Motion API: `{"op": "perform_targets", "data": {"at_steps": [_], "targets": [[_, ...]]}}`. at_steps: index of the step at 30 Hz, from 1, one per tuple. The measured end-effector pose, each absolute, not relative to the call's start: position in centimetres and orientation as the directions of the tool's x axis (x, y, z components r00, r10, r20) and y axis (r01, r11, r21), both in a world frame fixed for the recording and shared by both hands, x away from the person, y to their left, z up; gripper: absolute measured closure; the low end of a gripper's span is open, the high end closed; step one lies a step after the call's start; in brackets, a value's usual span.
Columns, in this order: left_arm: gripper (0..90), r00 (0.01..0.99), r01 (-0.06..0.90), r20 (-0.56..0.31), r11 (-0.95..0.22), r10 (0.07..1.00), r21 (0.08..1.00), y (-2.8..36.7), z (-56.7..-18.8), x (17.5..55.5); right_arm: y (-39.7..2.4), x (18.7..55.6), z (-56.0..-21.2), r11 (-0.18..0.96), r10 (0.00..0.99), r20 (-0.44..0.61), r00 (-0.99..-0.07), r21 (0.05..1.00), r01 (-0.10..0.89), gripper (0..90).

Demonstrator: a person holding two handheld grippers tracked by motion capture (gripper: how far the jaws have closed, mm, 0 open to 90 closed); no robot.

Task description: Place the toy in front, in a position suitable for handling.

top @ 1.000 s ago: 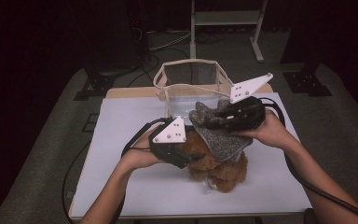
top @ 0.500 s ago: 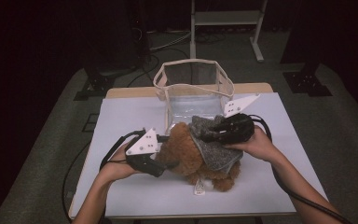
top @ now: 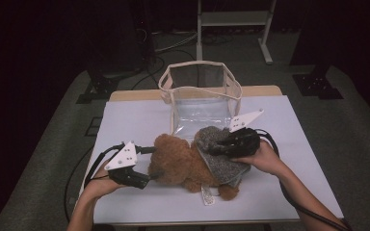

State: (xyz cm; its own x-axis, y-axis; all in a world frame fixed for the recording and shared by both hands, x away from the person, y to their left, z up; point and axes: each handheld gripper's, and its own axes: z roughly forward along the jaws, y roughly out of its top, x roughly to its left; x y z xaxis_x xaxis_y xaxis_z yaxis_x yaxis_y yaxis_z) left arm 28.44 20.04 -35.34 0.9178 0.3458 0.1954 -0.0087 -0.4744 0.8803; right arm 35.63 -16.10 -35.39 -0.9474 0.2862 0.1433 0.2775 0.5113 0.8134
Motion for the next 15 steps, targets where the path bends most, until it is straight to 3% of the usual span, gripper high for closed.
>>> {"op": "perform_targets", "data": {"at_steps": [7,15], "targets": [[23.1,0.929,-0.015,0.219,-0.56,0.299,0.828,18.3,-37.1,29.2,-14.4,35.9,-36.0,0.516,0.281,0.129,-0.951,0.815,0.263,73.2],[22.2,0.92,0.029,0.193,-0.549,0.342,0.835,18.7,-38.4,30.5,-17.5,35.6,-36.7,0.476,0.33,0.158,-0.931,0.824,0.308,73.2]]}}
